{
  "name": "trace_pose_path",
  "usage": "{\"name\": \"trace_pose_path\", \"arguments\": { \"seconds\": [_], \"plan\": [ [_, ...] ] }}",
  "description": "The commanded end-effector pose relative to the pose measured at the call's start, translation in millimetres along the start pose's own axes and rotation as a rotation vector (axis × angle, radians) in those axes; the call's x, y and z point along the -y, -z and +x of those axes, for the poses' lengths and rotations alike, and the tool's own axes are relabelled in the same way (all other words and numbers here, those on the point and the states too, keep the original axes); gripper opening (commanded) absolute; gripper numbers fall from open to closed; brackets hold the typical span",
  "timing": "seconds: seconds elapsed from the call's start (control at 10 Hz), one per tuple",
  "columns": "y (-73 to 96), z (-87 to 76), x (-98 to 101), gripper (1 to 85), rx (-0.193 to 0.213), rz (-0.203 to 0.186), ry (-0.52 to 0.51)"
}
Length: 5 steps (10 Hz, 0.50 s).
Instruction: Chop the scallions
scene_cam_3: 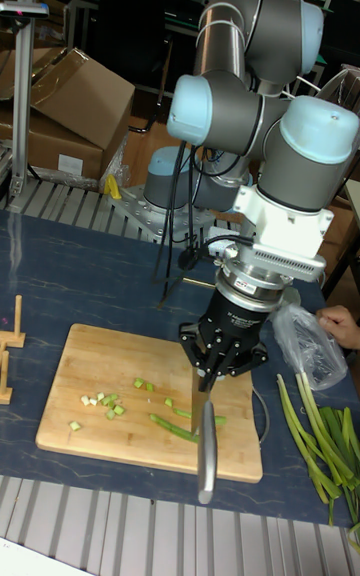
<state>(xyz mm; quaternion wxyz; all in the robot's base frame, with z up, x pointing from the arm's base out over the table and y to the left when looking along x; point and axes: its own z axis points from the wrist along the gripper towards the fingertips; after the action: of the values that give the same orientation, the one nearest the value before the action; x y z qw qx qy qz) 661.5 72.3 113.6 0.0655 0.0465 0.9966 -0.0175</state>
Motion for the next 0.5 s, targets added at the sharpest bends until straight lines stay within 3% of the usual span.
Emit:
{"name": "trace_pose_path", "arguments": {
  "seconds": [0.0, 0.2, 0.4],
  "plan": [
    [-3.5, 2.6, 14.8, 1.3, -0.025, 0.005, -0.069],
    [-7.7, 9.1, 18.6, 1.3, -0.048, -0.007, -0.083],
    [-14.8, 6.0, 10.9, 1.3, -0.045, -0.031, -0.100]
  ]
}}
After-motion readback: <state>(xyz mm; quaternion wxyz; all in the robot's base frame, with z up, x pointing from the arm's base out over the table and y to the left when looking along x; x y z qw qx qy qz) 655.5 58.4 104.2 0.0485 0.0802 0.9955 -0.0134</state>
